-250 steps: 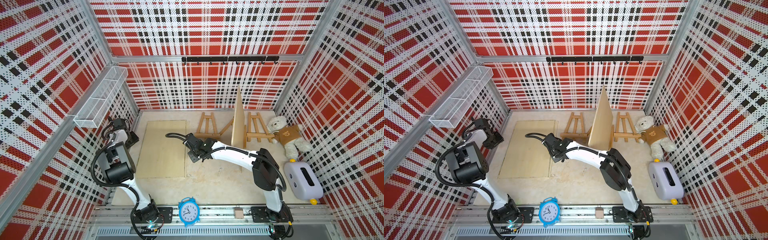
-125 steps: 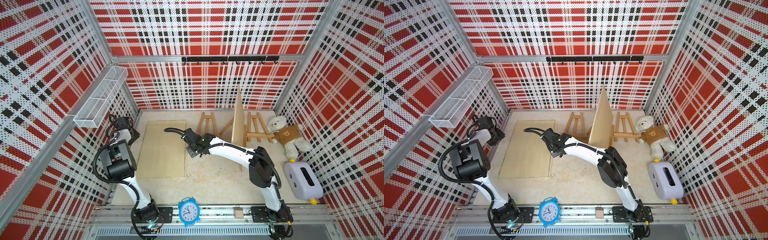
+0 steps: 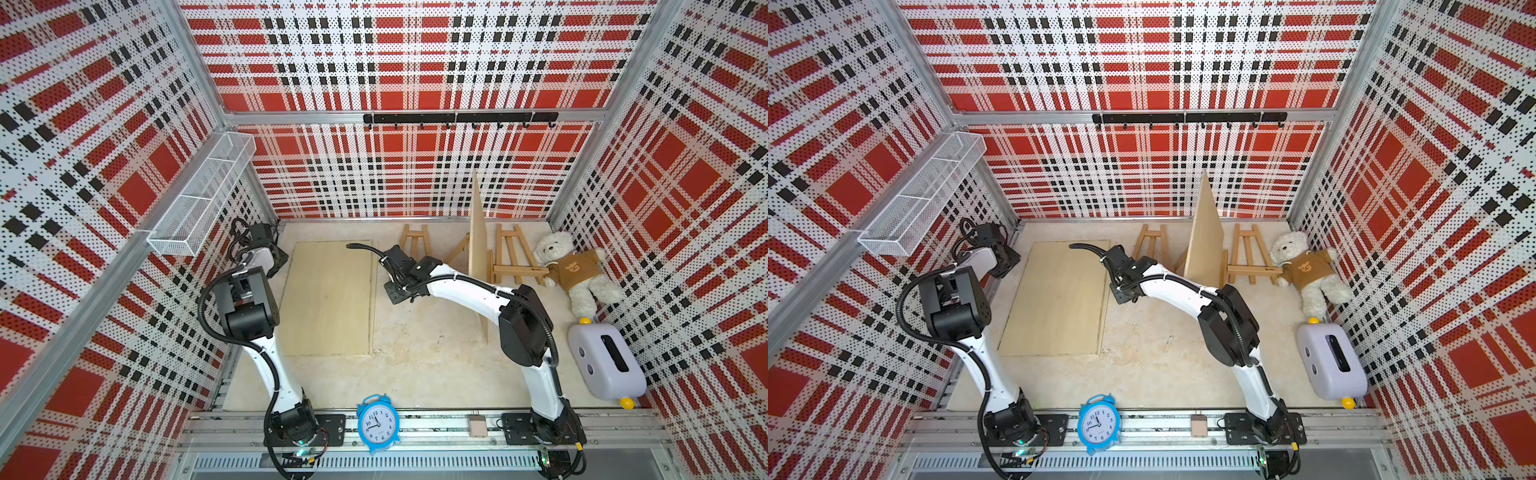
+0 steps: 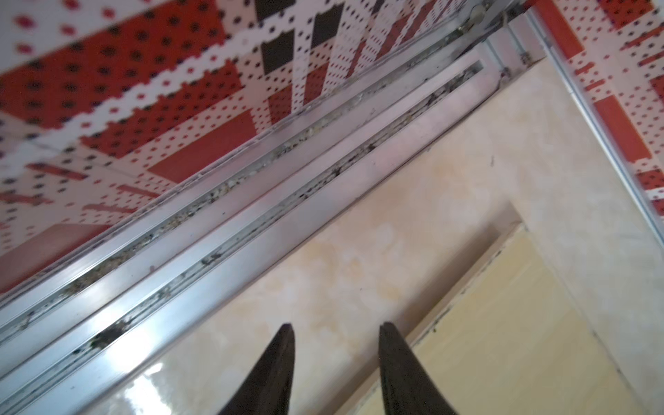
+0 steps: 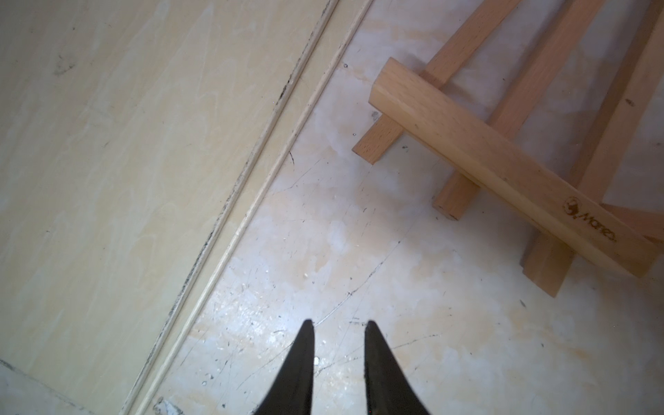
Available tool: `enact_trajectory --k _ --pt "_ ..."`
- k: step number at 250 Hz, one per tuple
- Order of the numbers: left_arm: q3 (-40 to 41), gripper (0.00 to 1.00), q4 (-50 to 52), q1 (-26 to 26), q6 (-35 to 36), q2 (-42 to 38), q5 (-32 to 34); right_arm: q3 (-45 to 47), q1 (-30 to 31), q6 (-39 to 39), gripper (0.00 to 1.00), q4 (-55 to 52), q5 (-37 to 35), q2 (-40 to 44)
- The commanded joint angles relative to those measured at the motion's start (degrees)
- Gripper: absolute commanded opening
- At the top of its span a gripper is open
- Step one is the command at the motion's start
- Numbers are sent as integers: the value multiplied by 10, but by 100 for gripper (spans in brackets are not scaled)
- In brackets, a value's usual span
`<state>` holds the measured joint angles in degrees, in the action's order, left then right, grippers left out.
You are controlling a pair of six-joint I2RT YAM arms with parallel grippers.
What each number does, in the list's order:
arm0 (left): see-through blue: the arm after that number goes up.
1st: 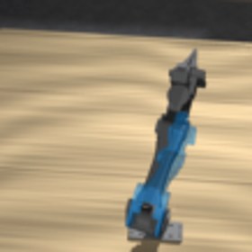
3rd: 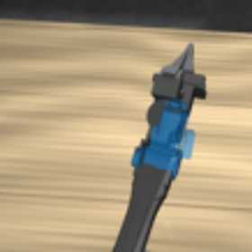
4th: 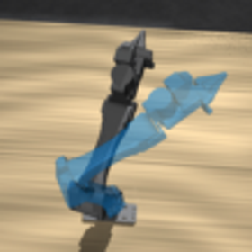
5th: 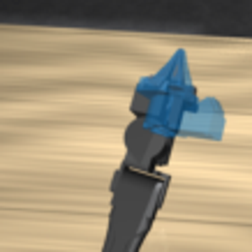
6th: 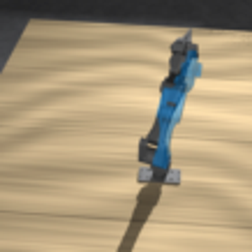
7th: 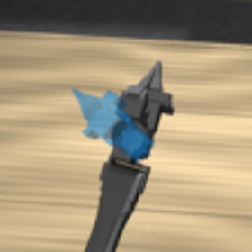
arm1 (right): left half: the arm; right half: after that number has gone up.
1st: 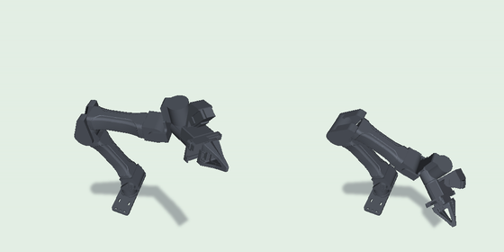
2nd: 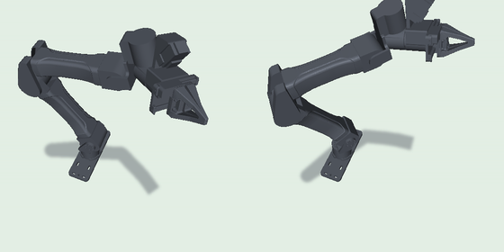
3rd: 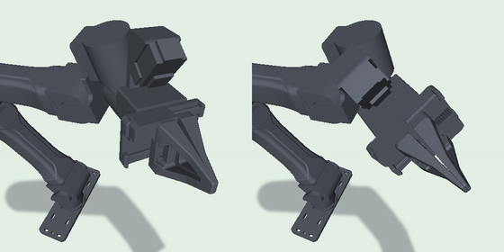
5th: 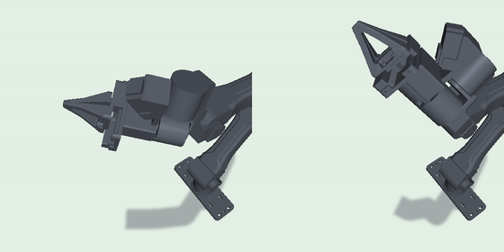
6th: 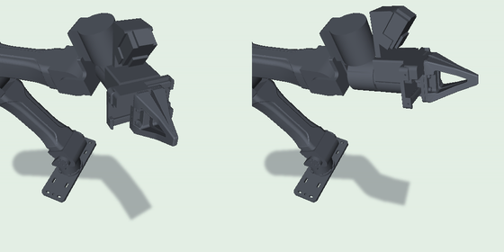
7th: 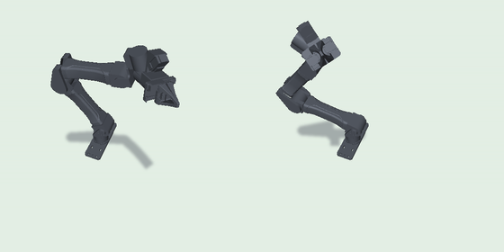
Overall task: Disassemble the easel
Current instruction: Adjust the drawing board.
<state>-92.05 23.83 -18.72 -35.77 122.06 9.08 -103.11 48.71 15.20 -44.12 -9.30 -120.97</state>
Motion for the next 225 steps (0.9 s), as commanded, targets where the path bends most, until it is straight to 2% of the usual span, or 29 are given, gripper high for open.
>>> enact_trajectory --k 1,43,94,225 --pt "-40 43 14 9 -27 32 6 -5 -15 -17 26 25 29 -26" --pt "-113 43 58 22 -21 78 10 -27 -21 -20 26 25 45 -50" --pt "-148 43 85 24 -11 107 -3 -51 -22 -19 26 24 58 -65" --pt "-131 42 67 8 -17 132 -61 -57 -22 -2 26 20 61 -72"
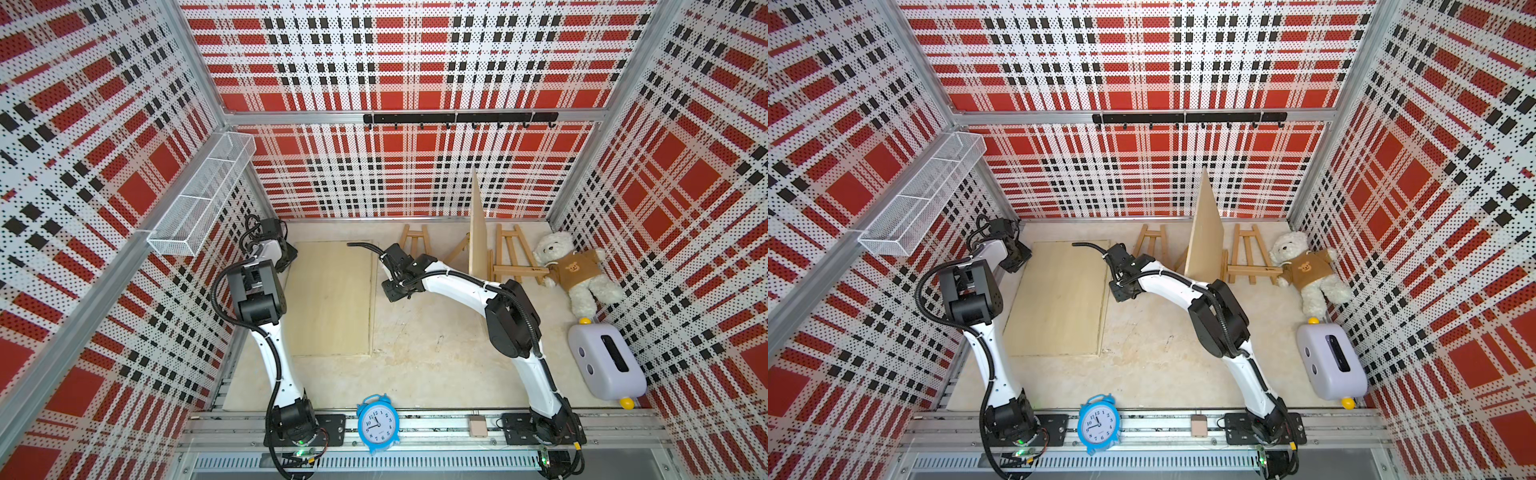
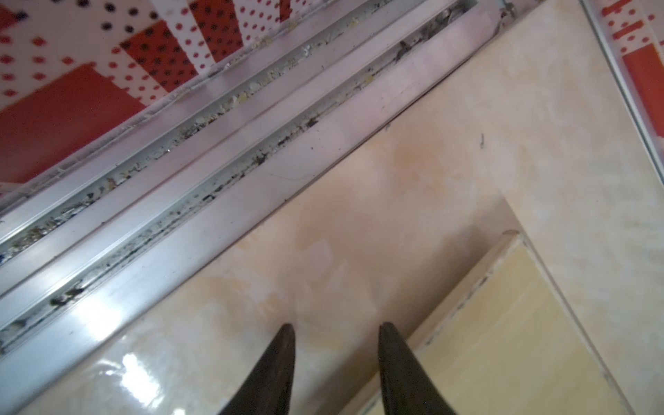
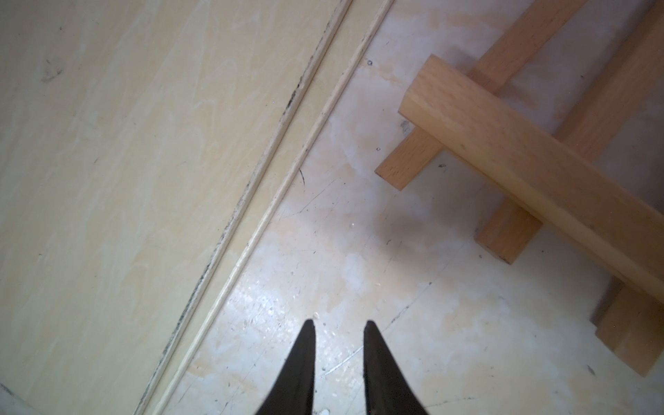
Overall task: Disassemble the easel
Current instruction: Adjust the drawing board.
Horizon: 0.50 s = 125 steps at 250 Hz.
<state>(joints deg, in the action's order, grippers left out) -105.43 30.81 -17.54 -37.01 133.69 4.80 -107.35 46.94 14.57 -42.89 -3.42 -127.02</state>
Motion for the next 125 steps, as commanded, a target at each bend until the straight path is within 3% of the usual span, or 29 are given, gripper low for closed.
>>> enact_trajectory --k 1,67,125 --pt "3 42 -3 -4 -4 16 -18 -14 -5 5 26 8 3 -11" --pt "-6 42 -9 0 -3 23 -38 -59 -4 34 24 -42 -25 -57" --pt "-6 42 -9 -1 3 22 -40 -81 -2 57 24 -6 21 -94"
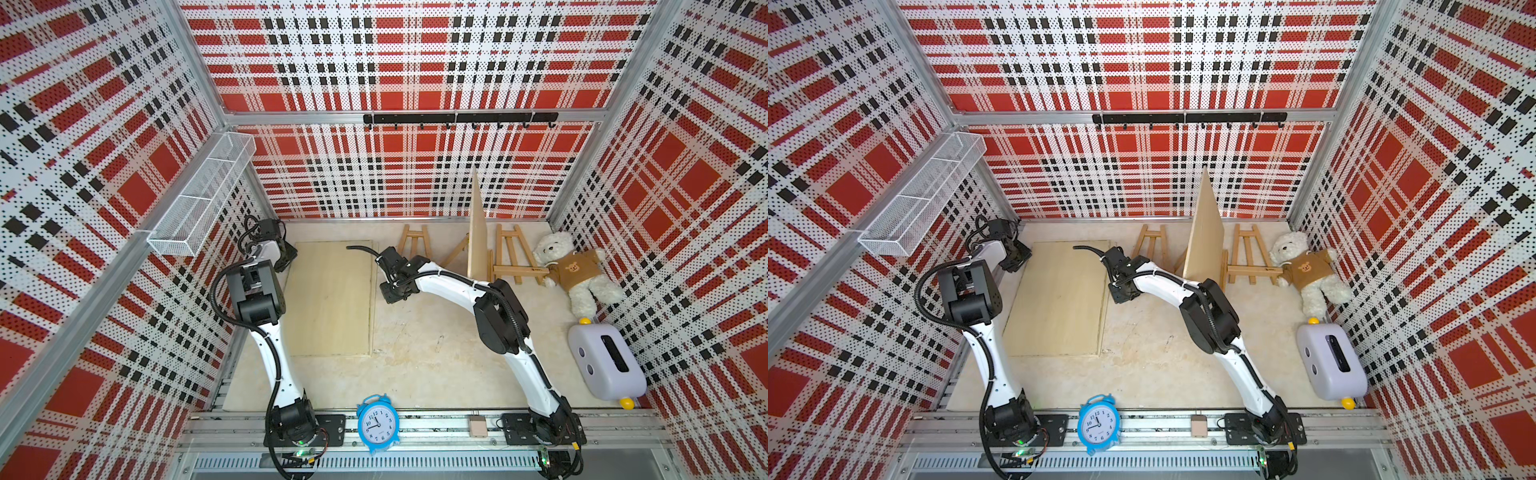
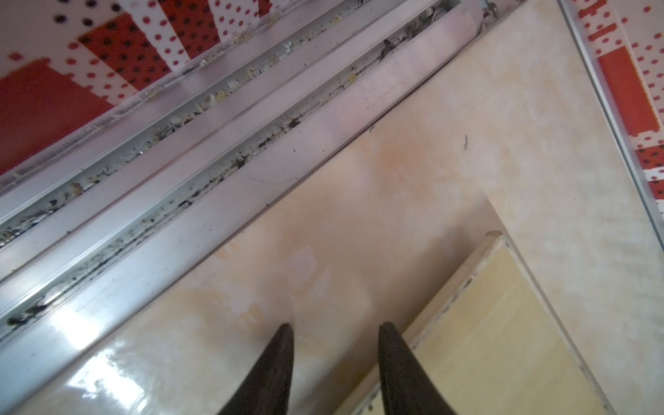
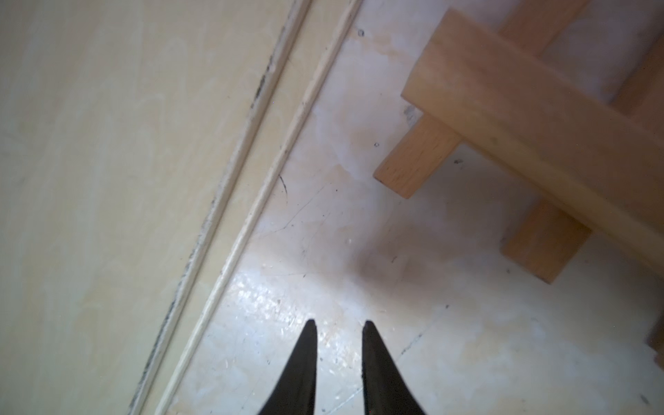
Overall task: Disassemble the easel
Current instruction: Adjust the drawing board.
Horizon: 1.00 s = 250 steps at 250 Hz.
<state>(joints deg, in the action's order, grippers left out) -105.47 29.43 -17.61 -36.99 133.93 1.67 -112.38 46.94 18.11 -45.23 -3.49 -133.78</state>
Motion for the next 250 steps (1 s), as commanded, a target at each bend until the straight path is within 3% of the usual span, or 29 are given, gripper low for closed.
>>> enact_trajectory --k 1,65,250 --pt "-5 42 5 -1 3 20 -9 -33 -2 22 24 16 23 -26" --pt "-2 42 5 -3 9 16 -13 -90 7 24 24 16 40 -70" --pt "17 42 -2 -2 17 -2 -27 -137 13 42 24 26 80 -125"
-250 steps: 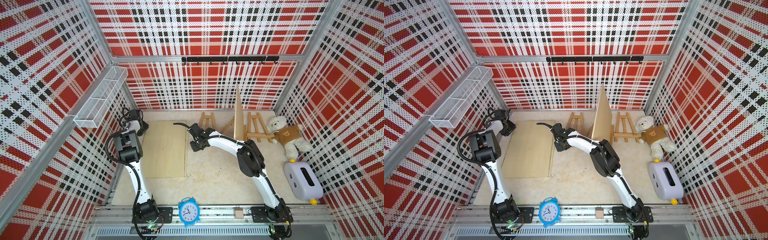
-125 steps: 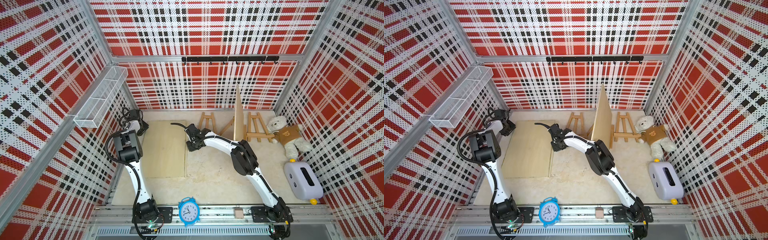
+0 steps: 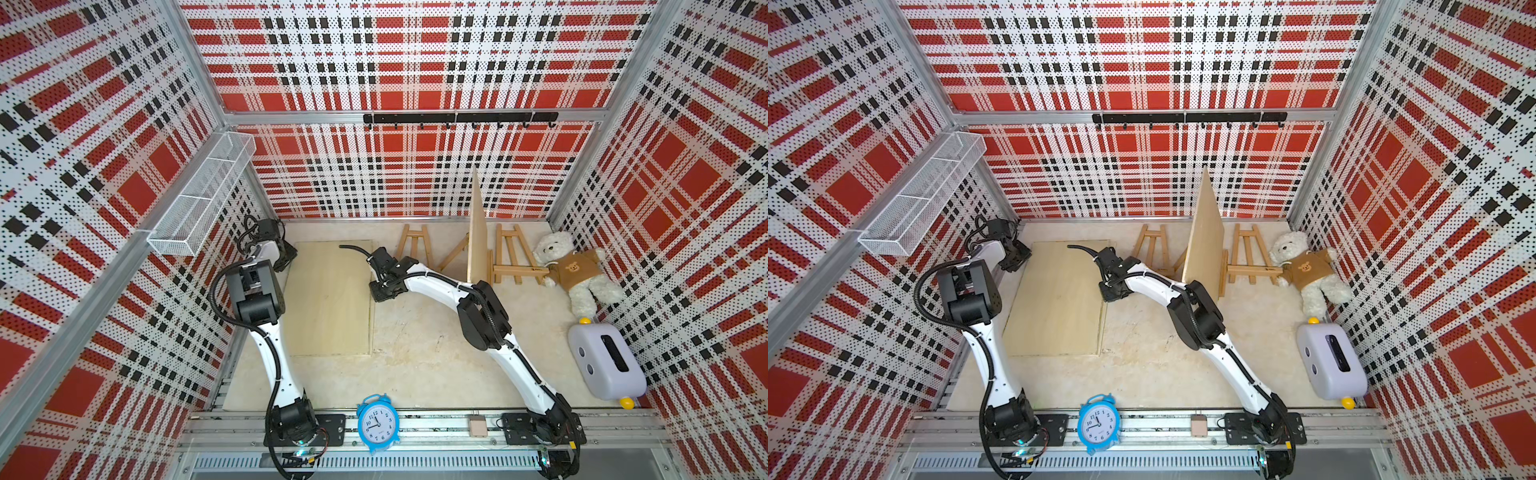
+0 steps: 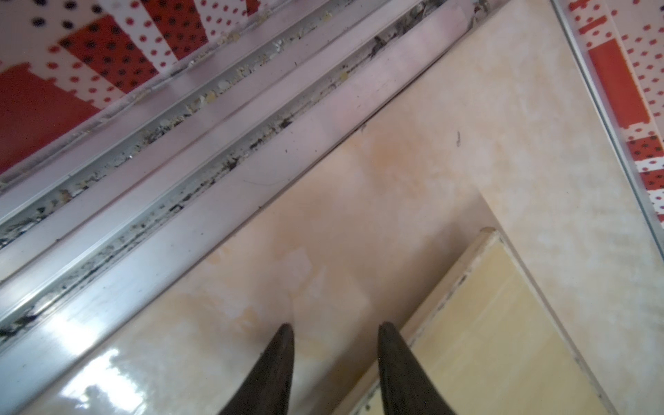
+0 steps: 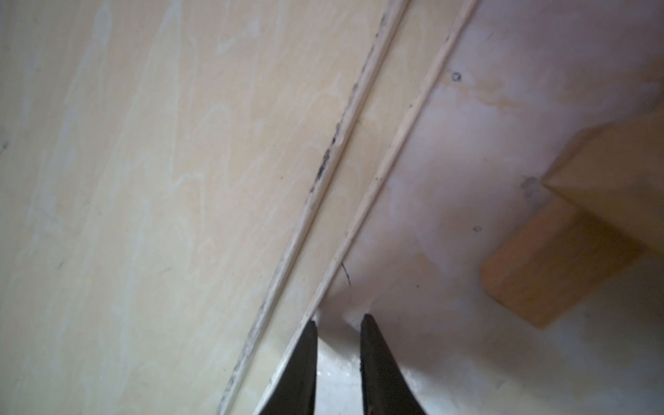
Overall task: Disassemble the easel
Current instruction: Adjust the drawing board.
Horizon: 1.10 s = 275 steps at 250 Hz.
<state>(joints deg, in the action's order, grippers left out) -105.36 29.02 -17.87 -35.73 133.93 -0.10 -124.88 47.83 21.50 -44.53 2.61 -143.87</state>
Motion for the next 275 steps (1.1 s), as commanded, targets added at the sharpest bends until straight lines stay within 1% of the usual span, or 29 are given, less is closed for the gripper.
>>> enact_trajectory --k 1,72,275 --pt "15 42 3 1 4 -2 -10 -12 4 9 24 19 19 -24" --pt "14 42 1 11 0 -4 -11 -7 4 13 24 24 25 -25" --pt "50 42 -13 25 -12 -26 -12 7 4 15 24 41 33 -24"
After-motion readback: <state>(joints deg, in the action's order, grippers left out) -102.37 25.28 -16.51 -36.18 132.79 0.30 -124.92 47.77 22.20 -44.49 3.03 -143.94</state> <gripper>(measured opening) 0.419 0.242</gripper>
